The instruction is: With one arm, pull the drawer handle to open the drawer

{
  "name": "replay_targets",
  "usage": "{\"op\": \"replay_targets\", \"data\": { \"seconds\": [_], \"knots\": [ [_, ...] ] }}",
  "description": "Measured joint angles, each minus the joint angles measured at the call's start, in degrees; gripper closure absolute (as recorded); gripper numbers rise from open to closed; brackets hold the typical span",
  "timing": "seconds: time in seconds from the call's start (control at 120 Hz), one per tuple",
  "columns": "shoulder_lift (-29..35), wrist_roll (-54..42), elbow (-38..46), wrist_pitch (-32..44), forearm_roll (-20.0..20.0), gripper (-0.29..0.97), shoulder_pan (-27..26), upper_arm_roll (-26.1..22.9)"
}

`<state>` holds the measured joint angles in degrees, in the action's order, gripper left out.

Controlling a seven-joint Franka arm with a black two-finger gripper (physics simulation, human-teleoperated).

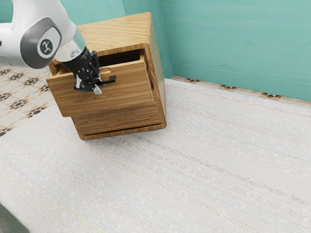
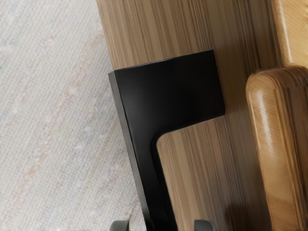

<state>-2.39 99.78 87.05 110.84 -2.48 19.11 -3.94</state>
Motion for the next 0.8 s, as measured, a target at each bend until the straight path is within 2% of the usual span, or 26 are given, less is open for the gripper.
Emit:
{"op": "replay_targets", "data": {
  "seconds": [0.092, 0.15, 0.175, 0.2, 0.508, 0.8],
  "knots": [
    [1.29, 0.16, 1.8, 0.73, 0.07, 0.63, -0.05, -0.06],
    [2.47, 0.26, 3.48, 1.29, 0.1, 0.64, 2.19, -2.49],
    [2.97, 0.3, 4.1, 1.52, 0.11, 0.63, -0.92, 0.53],
    [3.44, 0.35, 4.64, 1.77, 0.1, 0.63, -1.72, 1.23],
    [8.33, 0.88, 10.3, 3.03, 0.07, 0.63, -1.26, 0.41],
    [9.93, 1.67, 12.0, 3.11, 0.08, 0.61, -0.4, -0.16]
  ]
}}
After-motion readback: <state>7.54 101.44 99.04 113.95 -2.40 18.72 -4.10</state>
